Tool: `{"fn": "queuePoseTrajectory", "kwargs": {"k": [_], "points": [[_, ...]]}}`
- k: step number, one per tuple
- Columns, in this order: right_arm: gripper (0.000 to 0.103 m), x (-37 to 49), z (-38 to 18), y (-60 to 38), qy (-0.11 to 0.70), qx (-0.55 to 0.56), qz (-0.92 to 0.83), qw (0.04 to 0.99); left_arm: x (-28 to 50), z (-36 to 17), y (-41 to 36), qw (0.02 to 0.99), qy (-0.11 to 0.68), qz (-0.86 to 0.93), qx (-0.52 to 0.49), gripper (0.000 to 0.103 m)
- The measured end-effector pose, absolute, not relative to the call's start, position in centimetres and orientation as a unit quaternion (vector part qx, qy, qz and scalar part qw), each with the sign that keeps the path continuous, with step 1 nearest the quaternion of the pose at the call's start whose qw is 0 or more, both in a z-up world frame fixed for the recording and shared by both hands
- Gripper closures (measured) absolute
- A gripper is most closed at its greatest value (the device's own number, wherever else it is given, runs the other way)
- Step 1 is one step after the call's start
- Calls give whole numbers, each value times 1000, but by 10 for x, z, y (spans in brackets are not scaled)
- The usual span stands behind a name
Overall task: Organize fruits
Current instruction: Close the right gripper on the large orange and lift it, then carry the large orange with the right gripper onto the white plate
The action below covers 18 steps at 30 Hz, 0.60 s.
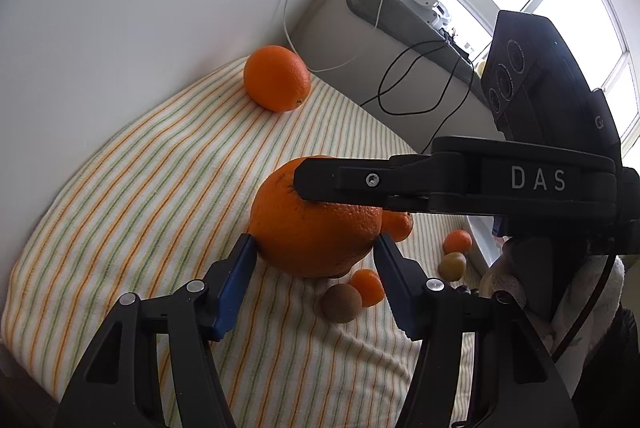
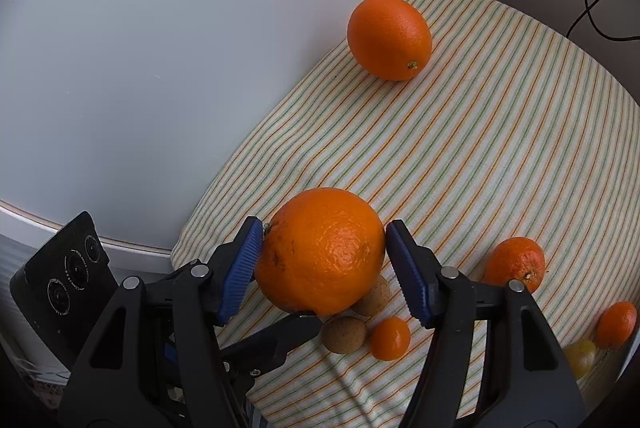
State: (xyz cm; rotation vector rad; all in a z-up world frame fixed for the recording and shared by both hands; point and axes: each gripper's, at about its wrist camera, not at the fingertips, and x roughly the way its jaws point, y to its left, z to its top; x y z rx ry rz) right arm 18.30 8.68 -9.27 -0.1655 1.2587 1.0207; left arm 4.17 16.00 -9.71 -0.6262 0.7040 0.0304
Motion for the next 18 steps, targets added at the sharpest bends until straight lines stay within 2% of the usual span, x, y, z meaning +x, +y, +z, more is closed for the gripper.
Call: {"fn": "queuePoseTrajectory", "kwargs": {"k": [18], "points": [[36, 192, -37, -20, 506, -5, 440, 741, 77, -51, 91, 919, 323, -42, -223, 43]]}}
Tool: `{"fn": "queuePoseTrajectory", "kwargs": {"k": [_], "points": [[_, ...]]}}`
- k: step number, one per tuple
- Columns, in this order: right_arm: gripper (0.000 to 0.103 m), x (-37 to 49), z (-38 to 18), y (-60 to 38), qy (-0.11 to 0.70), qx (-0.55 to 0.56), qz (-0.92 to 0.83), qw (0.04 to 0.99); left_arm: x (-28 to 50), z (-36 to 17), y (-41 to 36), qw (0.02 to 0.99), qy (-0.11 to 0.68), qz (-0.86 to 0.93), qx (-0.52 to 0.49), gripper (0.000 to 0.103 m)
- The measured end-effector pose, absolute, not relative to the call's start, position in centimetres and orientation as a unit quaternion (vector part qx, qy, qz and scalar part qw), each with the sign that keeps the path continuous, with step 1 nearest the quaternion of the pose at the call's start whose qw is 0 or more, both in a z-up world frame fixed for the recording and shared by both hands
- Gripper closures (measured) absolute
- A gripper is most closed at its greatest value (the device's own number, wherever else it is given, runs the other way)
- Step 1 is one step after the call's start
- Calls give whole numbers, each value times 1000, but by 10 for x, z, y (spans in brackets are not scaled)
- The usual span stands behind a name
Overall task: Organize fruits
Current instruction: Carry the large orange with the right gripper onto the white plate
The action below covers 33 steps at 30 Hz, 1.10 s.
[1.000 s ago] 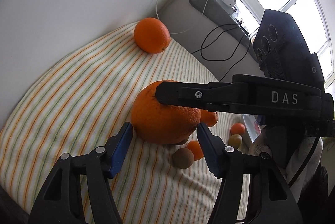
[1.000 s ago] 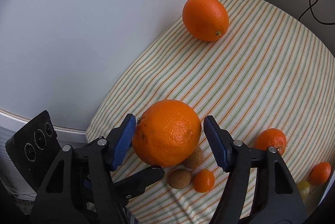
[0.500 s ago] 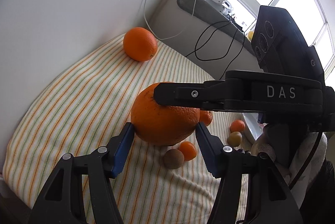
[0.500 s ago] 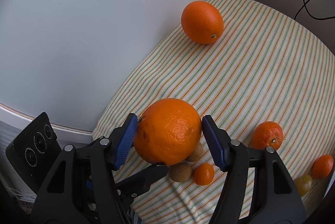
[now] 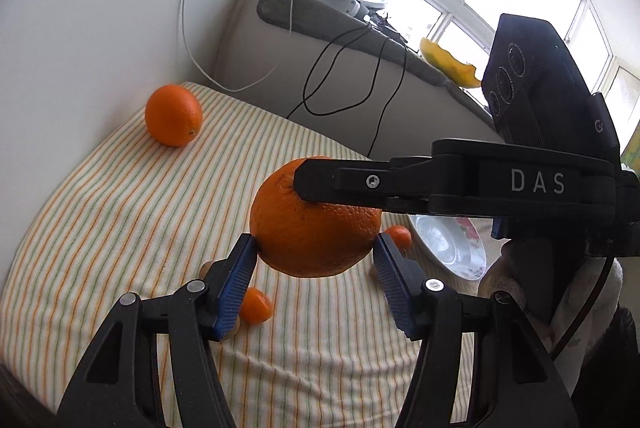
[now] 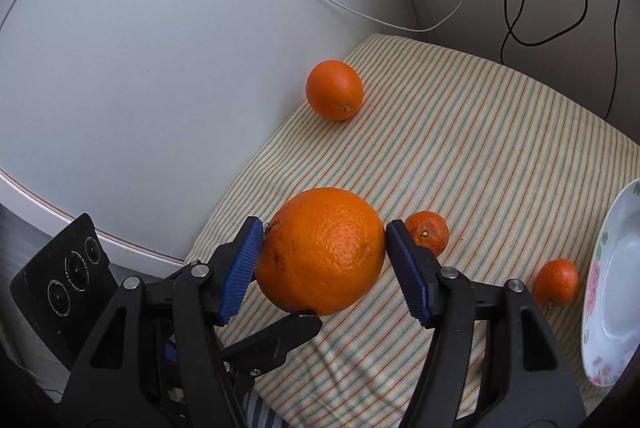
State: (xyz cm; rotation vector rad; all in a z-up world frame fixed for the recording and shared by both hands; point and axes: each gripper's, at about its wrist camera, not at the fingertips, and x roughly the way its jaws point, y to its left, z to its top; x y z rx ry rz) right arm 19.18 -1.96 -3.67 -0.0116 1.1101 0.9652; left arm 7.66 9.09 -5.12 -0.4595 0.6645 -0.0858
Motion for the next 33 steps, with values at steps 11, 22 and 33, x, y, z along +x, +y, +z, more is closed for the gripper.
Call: {"fn": "queuePoseTrajectory", "kwargs": {"k": [11, 22, 33], "points": [[36, 214, -22, -113, 479, 46, 398, 781, 117, -38, 16, 921, 333, -102, -173, 43], [36, 248, -40, -190, 472, 90, 348, 805, 163, -44, -53, 911, 357, -151, -136, 43], [36, 287, -69, -241, 470, 125, 316, 814, 222, -59, -98, 901, 390, -158, -106, 44]]}}
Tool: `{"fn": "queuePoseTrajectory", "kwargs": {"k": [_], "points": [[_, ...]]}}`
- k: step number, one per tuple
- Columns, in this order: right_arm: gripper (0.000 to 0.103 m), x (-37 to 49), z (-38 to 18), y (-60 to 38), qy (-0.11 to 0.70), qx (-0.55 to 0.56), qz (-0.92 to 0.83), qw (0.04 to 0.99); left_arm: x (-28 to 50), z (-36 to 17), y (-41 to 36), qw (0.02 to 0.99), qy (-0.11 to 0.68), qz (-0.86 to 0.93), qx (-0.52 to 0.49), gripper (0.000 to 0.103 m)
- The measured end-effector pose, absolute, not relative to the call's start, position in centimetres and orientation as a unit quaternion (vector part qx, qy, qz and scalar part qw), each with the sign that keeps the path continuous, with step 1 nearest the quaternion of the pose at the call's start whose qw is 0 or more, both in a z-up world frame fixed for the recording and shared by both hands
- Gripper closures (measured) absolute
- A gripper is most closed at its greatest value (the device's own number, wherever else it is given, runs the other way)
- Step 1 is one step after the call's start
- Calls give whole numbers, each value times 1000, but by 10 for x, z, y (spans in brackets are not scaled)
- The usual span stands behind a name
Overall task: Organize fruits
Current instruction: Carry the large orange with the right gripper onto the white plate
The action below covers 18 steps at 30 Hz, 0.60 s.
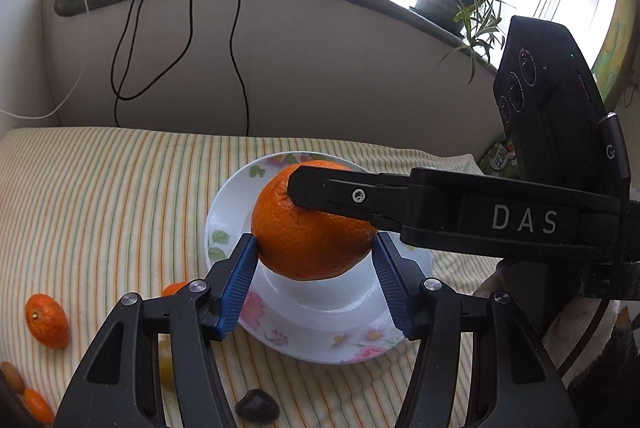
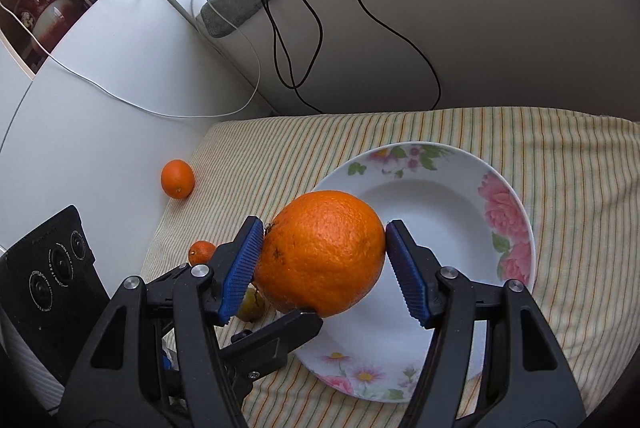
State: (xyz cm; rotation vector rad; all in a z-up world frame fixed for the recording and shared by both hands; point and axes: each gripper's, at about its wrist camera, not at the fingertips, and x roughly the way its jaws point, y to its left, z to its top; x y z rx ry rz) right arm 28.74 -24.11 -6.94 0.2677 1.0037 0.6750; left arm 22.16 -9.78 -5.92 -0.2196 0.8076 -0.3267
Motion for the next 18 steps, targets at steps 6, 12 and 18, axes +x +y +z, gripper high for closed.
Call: {"fn": "queuePoseTrajectory", "kwargs": {"k": [6, 12, 18], "points": [[36, 302, -78, -248, 468, 108, 302, 824, 234, -65, -112, 900, 398, -155, -93, 47], [36, 310, -88, -252, 477, 99, 291, 823, 240, -73, -118, 897, 404, -155, -86, 48], [36, 306, -80, -256, 458, 92, 287, 836, 237, -68, -127, 901, 398, -153, -74, 49]]}}
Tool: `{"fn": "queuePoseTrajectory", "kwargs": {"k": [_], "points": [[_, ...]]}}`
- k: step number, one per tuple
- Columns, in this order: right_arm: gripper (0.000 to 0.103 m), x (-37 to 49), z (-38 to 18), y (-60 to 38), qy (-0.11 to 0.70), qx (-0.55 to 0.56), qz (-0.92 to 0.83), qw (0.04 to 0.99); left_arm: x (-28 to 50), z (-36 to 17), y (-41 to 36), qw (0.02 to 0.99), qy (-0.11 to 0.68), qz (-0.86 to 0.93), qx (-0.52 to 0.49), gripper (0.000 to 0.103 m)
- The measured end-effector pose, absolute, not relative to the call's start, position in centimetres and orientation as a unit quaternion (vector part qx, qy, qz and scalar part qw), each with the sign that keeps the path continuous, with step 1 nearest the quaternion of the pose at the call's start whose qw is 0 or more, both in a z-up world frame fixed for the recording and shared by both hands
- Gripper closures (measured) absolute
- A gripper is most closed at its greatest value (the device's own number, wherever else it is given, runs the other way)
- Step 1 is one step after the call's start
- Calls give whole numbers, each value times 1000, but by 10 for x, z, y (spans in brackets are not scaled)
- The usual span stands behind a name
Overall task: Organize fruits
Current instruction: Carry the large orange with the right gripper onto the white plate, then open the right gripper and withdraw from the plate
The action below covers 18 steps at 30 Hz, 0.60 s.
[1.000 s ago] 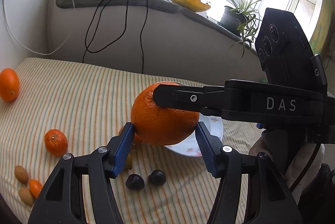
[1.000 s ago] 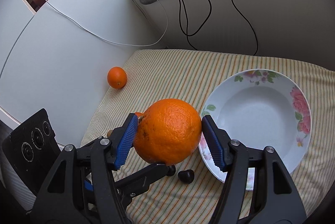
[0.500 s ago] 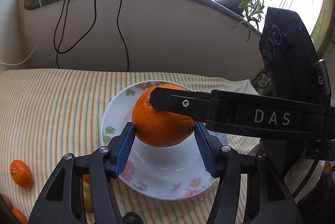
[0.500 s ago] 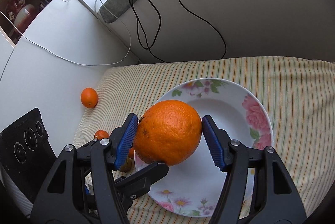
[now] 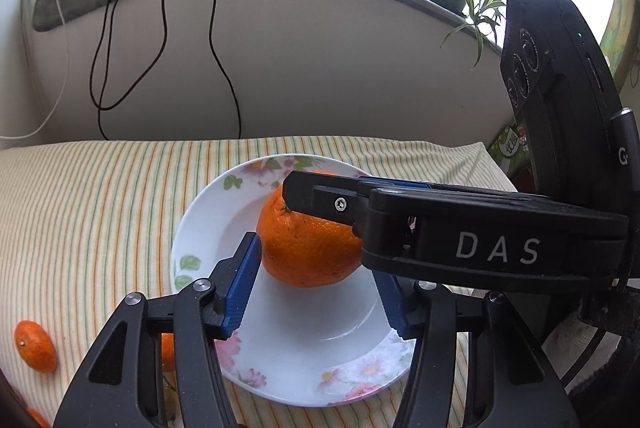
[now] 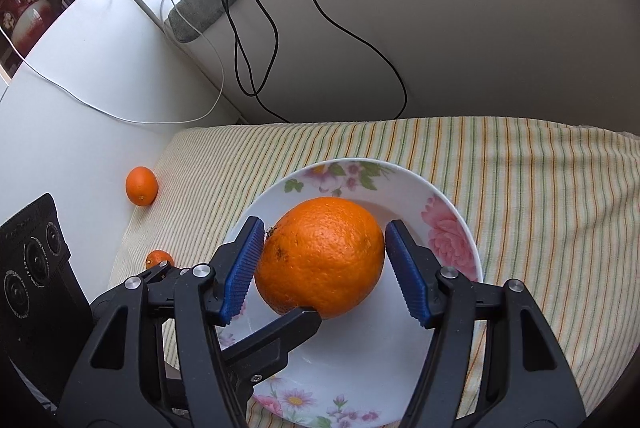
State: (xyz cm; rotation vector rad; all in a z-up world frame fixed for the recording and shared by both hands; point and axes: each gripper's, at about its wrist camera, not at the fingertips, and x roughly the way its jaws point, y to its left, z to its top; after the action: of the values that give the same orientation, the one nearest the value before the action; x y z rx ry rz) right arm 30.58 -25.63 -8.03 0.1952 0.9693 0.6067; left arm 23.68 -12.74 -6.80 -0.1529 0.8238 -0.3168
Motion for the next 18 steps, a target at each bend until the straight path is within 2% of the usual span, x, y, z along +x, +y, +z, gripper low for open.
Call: {"fn": "queuePoseTrajectory", "kwargs": {"k": [2, 4, 18], "points": [[33, 303, -74, -256, 451, 77, 279, 844, 230, -66, -128, 902, 397, -154, -72, 49], [24, 301, -71, -258, 447, 71, 267, 851, 227, -65, -128, 901, 398, -153, -72, 48], [23, 278, -49, -269, 417, 62, 235, 876, 191, -56, -121, 905, 391, -157, -62, 47]]}}
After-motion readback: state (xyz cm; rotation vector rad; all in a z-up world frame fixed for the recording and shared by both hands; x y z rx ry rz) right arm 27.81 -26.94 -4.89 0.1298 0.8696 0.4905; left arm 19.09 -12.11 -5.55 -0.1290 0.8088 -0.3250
